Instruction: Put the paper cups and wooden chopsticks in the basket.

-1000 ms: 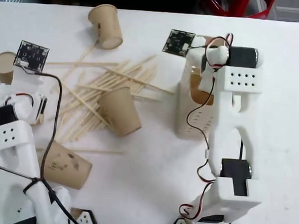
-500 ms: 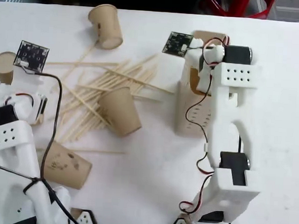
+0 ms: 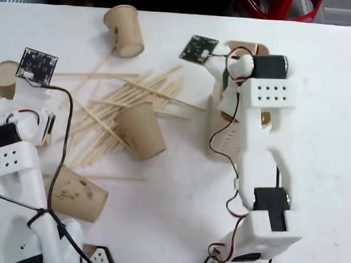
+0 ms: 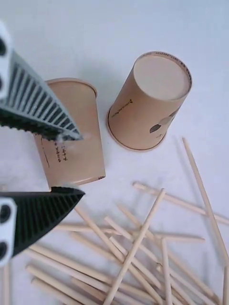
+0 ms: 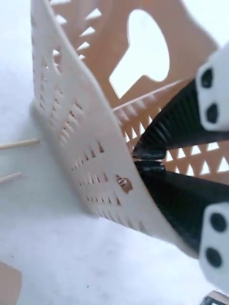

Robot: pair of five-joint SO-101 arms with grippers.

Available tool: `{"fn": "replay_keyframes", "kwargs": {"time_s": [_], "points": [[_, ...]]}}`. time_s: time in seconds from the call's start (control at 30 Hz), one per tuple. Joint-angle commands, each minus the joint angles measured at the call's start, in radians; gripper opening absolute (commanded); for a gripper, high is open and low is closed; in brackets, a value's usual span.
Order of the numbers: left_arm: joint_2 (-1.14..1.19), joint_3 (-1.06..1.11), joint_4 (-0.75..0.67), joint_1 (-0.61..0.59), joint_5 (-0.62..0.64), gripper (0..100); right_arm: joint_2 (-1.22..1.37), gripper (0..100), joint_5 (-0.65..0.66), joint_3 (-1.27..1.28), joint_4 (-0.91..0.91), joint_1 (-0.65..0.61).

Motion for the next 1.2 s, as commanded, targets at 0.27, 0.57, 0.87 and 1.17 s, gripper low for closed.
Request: {"fn": "replay_keyframes", "kwargs": {"time_s": [0.27, 0.57, 0.87, 1.17], "points": [[-0.039, -0.055, 0.066, 0.036, 0.000, 17, -0.262, 2.4, -0.275, -0.006, -0.031, -0.044], [-0.039, -0.333, 0.345, 0.027, 0.037, 18, -0.305, 2.4, -0.405, -0.005, -0.024, -0.045], [-0.038, -0.374, 0.347, -0.068, 0.035, 18, -0.305, 2.4, -0.402, -0.005, -0.019, -0.196], [-0.030, -0.328, 0.270, 0.047, 0.008, 18, -0.383, 1.9, -0.574, -0.046, 0.024, -0.185]]}}
